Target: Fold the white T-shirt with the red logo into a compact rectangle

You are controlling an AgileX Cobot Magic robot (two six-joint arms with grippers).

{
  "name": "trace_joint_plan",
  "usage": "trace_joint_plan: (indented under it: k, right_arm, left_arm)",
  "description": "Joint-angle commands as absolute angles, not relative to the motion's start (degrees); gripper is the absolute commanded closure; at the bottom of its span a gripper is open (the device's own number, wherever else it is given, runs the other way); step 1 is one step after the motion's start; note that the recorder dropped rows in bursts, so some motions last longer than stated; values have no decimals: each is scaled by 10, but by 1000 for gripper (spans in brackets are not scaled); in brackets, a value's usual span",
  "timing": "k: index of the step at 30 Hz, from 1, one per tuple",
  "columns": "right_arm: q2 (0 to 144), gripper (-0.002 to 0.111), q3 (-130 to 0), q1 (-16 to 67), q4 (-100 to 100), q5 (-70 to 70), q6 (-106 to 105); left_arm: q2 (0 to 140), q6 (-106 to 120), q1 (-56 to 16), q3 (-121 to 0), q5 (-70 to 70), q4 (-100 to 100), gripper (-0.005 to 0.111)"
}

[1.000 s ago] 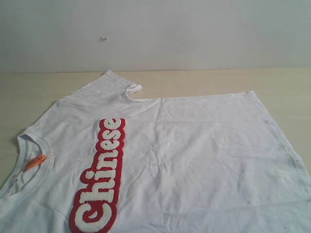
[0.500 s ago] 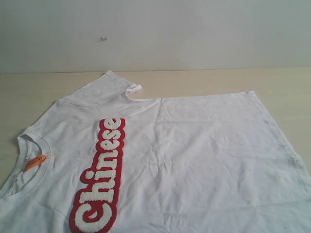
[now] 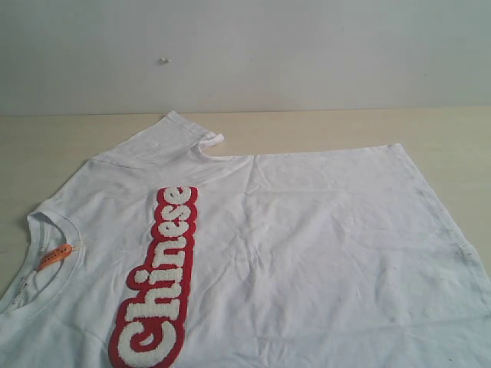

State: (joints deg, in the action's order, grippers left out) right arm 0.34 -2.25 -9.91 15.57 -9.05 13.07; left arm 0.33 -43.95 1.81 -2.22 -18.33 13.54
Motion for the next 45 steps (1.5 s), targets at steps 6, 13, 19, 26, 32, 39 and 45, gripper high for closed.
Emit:
trace_joint_plan:
  k: [6,13,19,26,32,39,45]
  right_arm:
    - [12,108,-165,-101,64,-22,127]
    - [62,108,-260,-101,57,52,9]
    - [113,108,-330,-100,56,106,-30]
    - [196,108,-405,-79,53,158,-69]
    - [325,108,-500,-46,56,296,-105]
    - [448,108,-595,-13,59,416,-121]
    - [535,108,-665,-7,84,479,-173]
  left_arm:
    - [101,-545,14,-156,-106,306,107]
    - [242,-545,-39,-263,-94,388,107]
    - [350,-545,-68,-343,-77,430,107]
    - [410,-575,-111,-394,0,542,107]
    - [449,-559,-144,-410,49,547,107]
    - [493,-480,-202,-421,96,541,107]
    - [575,-133,-214,-541,243,316,107]
